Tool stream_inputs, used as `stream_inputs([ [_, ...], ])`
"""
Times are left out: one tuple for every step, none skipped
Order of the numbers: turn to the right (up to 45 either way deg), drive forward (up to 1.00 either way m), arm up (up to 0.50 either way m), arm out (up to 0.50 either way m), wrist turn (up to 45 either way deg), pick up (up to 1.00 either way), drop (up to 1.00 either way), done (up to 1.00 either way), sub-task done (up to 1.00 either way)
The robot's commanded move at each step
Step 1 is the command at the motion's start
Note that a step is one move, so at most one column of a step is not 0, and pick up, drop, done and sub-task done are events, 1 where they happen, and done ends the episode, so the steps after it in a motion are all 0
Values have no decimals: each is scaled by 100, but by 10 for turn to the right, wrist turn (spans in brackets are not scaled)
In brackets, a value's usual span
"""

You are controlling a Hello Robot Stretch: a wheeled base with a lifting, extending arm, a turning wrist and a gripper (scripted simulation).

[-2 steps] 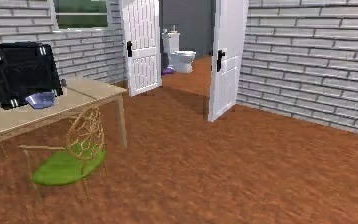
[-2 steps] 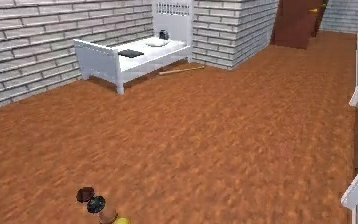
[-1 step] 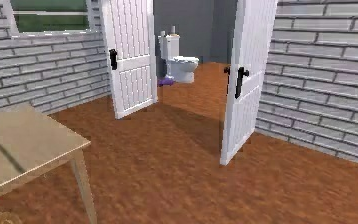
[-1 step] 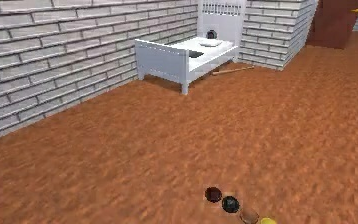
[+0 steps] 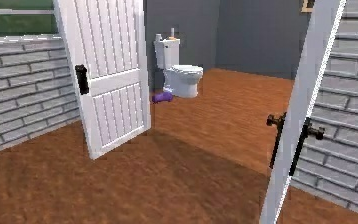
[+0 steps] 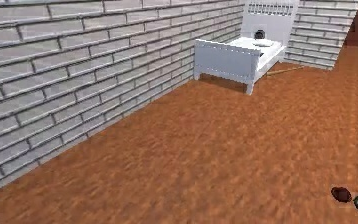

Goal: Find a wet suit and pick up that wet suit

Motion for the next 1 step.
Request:
stream_inputs([
  [-30,0,0,0,0,0,0,0,0],
])
